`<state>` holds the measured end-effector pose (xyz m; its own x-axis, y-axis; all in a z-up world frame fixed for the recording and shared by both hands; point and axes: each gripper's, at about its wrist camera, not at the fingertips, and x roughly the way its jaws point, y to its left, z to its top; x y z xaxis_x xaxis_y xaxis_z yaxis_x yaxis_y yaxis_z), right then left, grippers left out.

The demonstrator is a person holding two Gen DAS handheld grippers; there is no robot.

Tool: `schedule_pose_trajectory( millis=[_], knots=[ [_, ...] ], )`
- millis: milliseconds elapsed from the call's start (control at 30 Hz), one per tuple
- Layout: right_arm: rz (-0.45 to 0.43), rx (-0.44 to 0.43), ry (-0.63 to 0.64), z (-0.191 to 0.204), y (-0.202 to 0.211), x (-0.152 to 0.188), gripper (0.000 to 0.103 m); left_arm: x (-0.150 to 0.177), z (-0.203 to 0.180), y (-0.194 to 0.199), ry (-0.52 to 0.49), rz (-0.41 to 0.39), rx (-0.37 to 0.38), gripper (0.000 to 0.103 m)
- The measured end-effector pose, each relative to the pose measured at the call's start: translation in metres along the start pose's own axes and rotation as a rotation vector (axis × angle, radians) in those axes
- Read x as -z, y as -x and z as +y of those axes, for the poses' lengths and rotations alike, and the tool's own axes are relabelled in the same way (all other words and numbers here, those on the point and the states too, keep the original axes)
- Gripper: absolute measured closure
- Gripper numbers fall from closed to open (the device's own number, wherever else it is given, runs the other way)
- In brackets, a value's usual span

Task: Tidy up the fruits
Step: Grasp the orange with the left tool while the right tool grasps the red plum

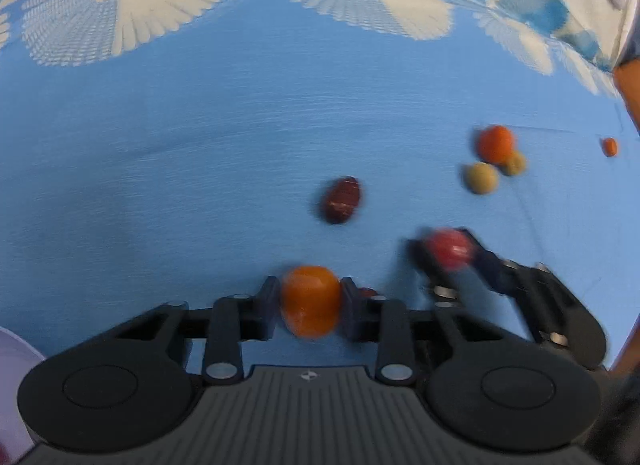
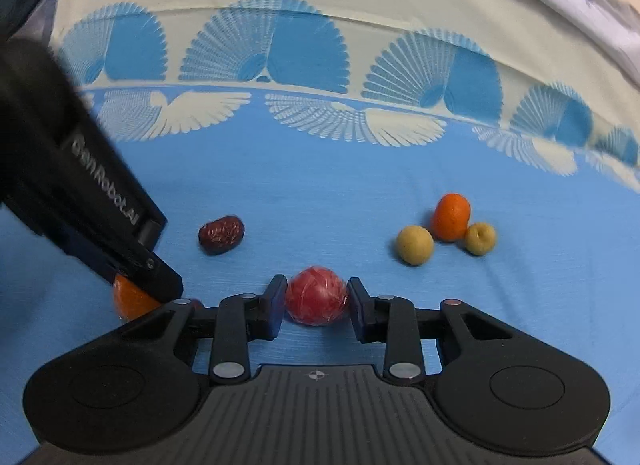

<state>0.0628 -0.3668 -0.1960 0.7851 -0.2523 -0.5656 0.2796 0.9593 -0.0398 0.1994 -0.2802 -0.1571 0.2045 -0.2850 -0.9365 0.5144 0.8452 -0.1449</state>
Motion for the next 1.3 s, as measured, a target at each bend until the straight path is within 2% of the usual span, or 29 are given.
schedule_pose_trajectory(
  millis=[67,167,267,400,533,667,767,933,1033,1300],
  knots=[
    [-0.023,0.024,-0.047,-0.008,0.002,-0.002,0.069,0.007,-0.006,0.005,-0.023,-0.02,-0.017,0.068],
    [-0.064,0.147,-0.113,-0.027,0.01,-0.006,0.069,0.019,-0.007,0.023,-0.032,-0.068,-0.031,0.068],
    [-0.062,0.245,-0.161,-0.045,0.022,-0.009,0.069,0.033,-0.002,0.062,-0.034,-0.121,-0.04,0.068],
    [-0.081,0.26,-0.212,-0.055,0.067,-0.021,0.069,0.055,0.011,0.113,-0.008,-0.161,-0.028,0.068],
    [-0.11,0.135,-0.252,-0.042,0.148,-0.028,0.069,0.095,0.025,0.163,0.023,-0.202,-0.042,0.068],
    [-0.11,-0.016,-0.219,-0.01,0.229,-0.022,0.069,0.138,0.045,0.195,0.073,-0.221,-0.085,0.068],
    [-0.119,-0.099,-0.169,0.019,0.272,-0.019,0.069,0.172,0.061,0.214,0.116,-0.223,-0.108,0.068],
    [-0.159,-0.242,-0.047,0.069,0.318,-0.023,0.069,0.217,0.08,0.241,0.163,-0.228,-0.115,0.068],
    [-0.184,-0.3,0.02,0.09,0.337,-0.025,0.068,0.241,0.085,0.26,0.182,-0.261,-0.102,0.068],
    [-0.206,-0.311,0.102,0.122,0.364,-0.022,0.069,0.271,0.091,0.293,0.188,-0.342,-0.093,0.068]
  ],
)
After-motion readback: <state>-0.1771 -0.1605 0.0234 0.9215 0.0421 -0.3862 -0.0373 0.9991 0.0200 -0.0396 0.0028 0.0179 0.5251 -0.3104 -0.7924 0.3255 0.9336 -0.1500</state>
